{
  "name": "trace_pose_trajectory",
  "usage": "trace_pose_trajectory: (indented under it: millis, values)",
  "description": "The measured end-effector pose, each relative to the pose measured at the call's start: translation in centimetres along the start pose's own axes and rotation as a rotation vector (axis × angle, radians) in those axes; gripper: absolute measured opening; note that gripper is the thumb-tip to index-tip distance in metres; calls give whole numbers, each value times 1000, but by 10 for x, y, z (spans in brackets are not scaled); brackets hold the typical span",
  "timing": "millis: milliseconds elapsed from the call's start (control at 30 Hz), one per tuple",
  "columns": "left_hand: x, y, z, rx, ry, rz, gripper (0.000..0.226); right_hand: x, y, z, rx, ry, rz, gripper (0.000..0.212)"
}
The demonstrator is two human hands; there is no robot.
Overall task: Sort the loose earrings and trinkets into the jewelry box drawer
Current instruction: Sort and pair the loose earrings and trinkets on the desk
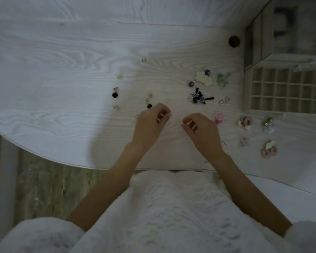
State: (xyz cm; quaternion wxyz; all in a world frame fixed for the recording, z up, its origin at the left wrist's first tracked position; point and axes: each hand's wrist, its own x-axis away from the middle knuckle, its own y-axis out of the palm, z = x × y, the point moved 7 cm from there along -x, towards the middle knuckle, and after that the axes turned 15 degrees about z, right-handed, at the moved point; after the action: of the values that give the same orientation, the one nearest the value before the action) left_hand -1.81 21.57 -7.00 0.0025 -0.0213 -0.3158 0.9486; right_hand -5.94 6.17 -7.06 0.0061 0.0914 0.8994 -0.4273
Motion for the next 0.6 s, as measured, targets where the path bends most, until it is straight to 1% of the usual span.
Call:
trace_pose_trajectory:
  millis: [133, 200, 300, 400, 467, 600]
  values:
    - [39, 32, 4, -71, 17, -77, 6, 42, -8, 21, 97, 18, -50, 8]
    - [52, 42, 5, -96, 34, -88, 6, 55, -15, 26, 176, -10, -15, 13]
    - [61, 47, 8, -115, 88, -100, 9, 58, -22, 24, 296, -103, 64, 19]
    - [71, 53, 12, -94, 136, -121, 17, 61, -25, 31, 357, -140, 107, 17]
    - [78, 56, 13, -86, 138, -130, 24, 64, -26, 36, 376, -148, 124, 16]
    - [86, 59, 15, -85, 112, -79, 30, 69, -26, 43, 407, -131, 143, 9]
